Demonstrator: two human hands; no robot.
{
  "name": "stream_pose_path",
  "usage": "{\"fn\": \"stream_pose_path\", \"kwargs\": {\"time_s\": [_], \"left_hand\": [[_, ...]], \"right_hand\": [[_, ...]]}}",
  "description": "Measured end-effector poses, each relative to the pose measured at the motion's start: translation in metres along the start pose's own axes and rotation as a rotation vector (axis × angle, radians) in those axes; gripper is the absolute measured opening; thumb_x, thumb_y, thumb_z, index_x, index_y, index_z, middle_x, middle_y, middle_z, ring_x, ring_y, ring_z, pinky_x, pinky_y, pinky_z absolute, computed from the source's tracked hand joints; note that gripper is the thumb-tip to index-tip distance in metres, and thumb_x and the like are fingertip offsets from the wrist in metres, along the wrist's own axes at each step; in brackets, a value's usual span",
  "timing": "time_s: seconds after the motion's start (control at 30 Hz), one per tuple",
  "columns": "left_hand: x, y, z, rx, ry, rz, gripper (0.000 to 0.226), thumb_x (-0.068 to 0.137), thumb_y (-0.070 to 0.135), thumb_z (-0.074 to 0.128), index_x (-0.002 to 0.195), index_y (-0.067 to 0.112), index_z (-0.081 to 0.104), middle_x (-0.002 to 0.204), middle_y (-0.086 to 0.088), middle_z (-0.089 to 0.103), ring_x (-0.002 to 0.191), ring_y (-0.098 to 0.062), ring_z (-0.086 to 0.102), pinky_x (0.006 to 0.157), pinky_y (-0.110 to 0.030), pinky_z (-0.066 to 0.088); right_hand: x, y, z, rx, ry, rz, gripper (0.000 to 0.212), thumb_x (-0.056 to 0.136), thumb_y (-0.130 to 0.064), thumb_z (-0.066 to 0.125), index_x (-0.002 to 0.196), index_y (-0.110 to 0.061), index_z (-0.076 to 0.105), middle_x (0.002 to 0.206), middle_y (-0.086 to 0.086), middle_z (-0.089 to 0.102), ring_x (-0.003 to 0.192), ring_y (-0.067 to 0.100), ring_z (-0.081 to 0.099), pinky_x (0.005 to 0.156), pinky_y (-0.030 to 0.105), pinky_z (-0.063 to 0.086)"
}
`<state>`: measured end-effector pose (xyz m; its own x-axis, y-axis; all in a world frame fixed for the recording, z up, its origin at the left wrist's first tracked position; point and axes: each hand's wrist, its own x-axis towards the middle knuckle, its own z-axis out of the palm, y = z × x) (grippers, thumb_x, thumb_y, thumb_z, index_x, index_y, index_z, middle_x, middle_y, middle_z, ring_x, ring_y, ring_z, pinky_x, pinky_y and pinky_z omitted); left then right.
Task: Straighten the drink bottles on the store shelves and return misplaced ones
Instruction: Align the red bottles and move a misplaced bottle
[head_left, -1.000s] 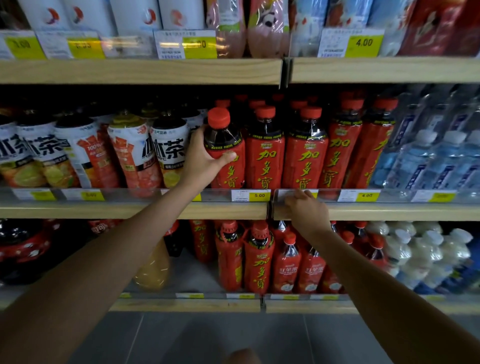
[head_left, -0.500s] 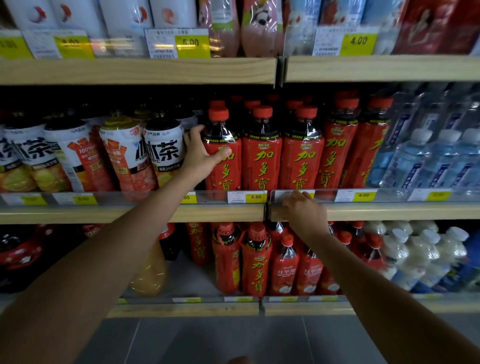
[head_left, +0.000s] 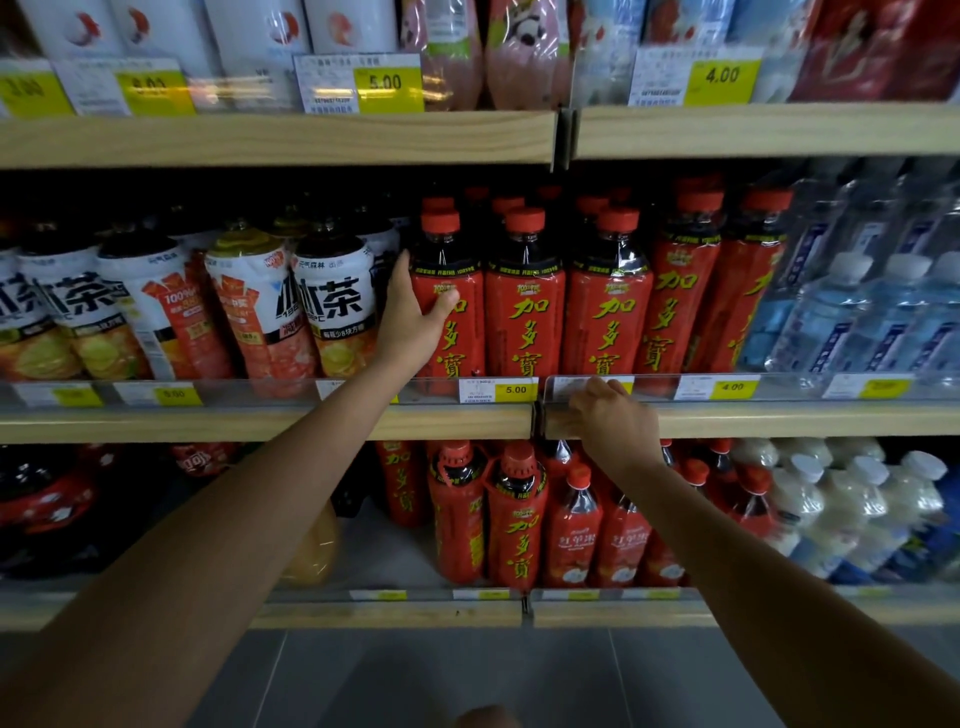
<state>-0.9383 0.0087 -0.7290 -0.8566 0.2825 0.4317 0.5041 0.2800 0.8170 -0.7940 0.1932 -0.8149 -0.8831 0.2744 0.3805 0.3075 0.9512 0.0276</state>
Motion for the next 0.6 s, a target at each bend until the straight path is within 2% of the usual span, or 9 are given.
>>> {"fn": "stream_pose_path", "kwargs": {"time_s": [0.07, 0.13, 0.2, 0.27, 0.33, 0.47, 0.53, 0.6], "left_hand": [[-0.006, 0.001, 0.002, 0.094, 0.053, -0.01, 0.071, 0.094, 0.025, 0.053, 0.15, 0.014, 0.01, 0.155, -0.007, 0.018, 0.142, -0.021, 0.02, 0.111, -0.029, 0.02], [-0.02, 0.0, 0.006, 0.208, 0.112, 0.012, 0.069, 0.094, 0.019, 0.053, 0.148, 0.009, 0.012, 0.153, -0.012, 0.016, 0.142, -0.026, 0.018, 0.114, -0.035, 0.022], [-0.039, -0.003, 0.012, 0.328, 0.149, 0.092, 0.067, 0.092, 0.014, 0.054, 0.146, 0.003, 0.016, 0.149, -0.016, 0.019, 0.14, -0.029, 0.018, 0.115, -0.041, 0.023], [-0.056, -0.005, 0.021, 0.45, 0.15, 0.201, 0.063, 0.089, 0.013, 0.055, 0.142, 0.0, 0.023, 0.144, -0.018, 0.025, 0.136, -0.031, 0.023, 0.114, -0.04, 0.024], [-0.07, -0.004, 0.031, 0.549, 0.1, 0.299, 0.055, 0.088, 0.012, 0.056, 0.137, 0.0, 0.032, 0.139, -0.016, 0.032, 0.129, -0.03, 0.03, 0.111, -0.037, 0.028], [-0.09, 0.004, 0.06, 0.69, -0.108, 0.451, 0.041, 0.089, 0.012, 0.053, 0.129, 0.005, 0.047, 0.131, -0.008, 0.046, 0.119, -0.026, 0.042, 0.101, -0.034, 0.034], [-0.097, 0.01, 0.08, 0.72, -0.194, 0.475, 0.043, 0.09, 0.013, 0.05, 0.132, 0.007, 0.046, 0.134, -0.006, 0.046, 0.121, -0.025, 0.042, 0.101, -0.035, 0.034], [-0.104, 0.016, 0.108, 0.775, -0.269, 0.482, 0.05, 0.09, 0.017, 0.05, 0.139, 0.009, 0.039, 0.143, -0.007, 0.04, 0.128, -0.026, 0.037, 0.107, -0.038, 0.03]], "right_hand": [[0.001, 0.0, -0.001, 0.008, 0.003, -0.002, 0.024, 0.084, -0.003, 0.055, 0.104, -0.017, 0.06, 0.107, -0.001, 0.055, 0.103, 0.018, 0.051, 0.054, 0.026, 0.038], [0.0, 0.0, -0.001, 0.017, -0.003, -0.011, 0.022, 0.086, -0.005, 0.056, 0.104, -0.016, 0.061, 0.107, 0.0, 0.056, 0.105, 0.019, 0.051, 0.053, 0.026, 0.034], [0.0, 0.001, 0.001, 0.027, -0.005, -0.041, 0.018, 0.088, -0.013, 0.057, 0.105, -0.016, 0.061, 0.107, 0.0, 0.056, 0.106, 0.019, 0.051, 0.053, 0.026, 0.034], [0.001, 0.005, 0.001, 0.054, 0.0, -0.06, 0.018, 0.089, -0.023, 0.058, 0.105, -0.016, 0.062, 0.107, -0.001, 0.056, 0.106, 0.018, 0.051, 0.055, 0.026, 0.036], [0.001, 0.006, 0.002, 0.058, 0.017, -0.064, 0.019, 0.09, -0.024, 0.057, 0.106, -0.016, 0.061, 0.109, 0.001, 0.056, 0.107, 0.019, 0.051, 0.058, 0.028, 0.039], [-0.006, 0.018, 0.004, 0.128, 0.067, -0.104, 0.02, 0.091, -0.019, 0.053, 0.109, -0.012, 0.06, 0.113, 0.007, 0.054, 0.112, 0.027, 0.05, 0.066, 0.037, 0.047], [-0.016, 0.04, 0.002, 0.15, 0.093, -0.103, 0.021, 0.09, -0.018, 0.053, 0.108, -0.01, 0.061, 0.111, 0.01, 0.055, 0.109, 0.03, 0.051, 0.069, 0.04, 0.049], [-0.03, 0.077, 0.003, 0.15, 0.113, -0.076, 0.022, 0.084, -0.013, 0.056, 0.104, -0.005, 0.062, 0.107, 0.016, 0.057, 0.104, 0.035, 0.053, 0.073, 0.043, 0.048]]}}
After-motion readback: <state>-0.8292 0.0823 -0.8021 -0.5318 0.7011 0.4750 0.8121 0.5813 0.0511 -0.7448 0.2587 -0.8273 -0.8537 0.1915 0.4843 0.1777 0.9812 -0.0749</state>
